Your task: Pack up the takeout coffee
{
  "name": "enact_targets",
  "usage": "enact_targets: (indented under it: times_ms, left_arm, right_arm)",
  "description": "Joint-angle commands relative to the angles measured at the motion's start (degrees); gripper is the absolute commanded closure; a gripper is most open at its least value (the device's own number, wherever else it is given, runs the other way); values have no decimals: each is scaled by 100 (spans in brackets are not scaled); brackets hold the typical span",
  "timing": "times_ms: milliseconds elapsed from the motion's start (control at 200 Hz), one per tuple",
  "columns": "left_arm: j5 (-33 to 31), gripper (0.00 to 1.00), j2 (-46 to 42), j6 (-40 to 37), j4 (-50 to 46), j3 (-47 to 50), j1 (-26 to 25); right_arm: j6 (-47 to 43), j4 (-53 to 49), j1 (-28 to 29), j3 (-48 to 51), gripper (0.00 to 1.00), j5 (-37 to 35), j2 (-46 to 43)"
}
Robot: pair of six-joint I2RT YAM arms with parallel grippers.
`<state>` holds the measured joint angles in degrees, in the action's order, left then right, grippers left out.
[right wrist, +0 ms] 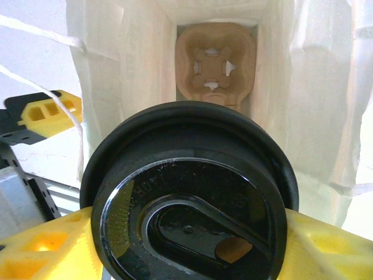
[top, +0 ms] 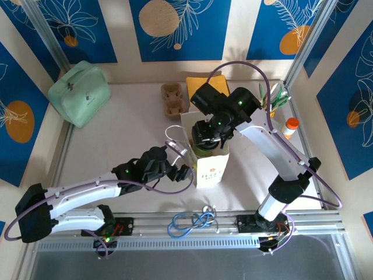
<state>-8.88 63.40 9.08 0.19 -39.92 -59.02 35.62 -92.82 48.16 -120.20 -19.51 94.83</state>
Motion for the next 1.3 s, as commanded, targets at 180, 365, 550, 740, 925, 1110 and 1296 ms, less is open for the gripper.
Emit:
enact_targets:
  times_ms: [180,365,550,740,925,1110,1296]
  left_arm:
    - [-218,14,-694,-466,-367,283,-48]
    - [-149,13,-860,-541,-505,306,-39]
    - [-113,13,-849,-556,-449,315,-39]
    - [-149,13,-822,-609,-498,293,-39]
    - [-175,13,-792,-636,-513,298,-44]
    - [-189,13,-792,-646,-528,289,-35]
    - [-201,13,-797,-662,-567,283,-31]
  right_arm:
    - [-71,-448,37,331,36,-59,185]
    - [-151,-317,-52,589,36,-53,288]
    - [-201,-176,-175,721,36,-31,368]
    - [-238,64,-228,945,36,100,425]
    - [-248,309,-290,1189,36,201,441]
    - [-248,488,-314,1330,36,228,492]
    - [-257,632,-351,1466,36,318,494]
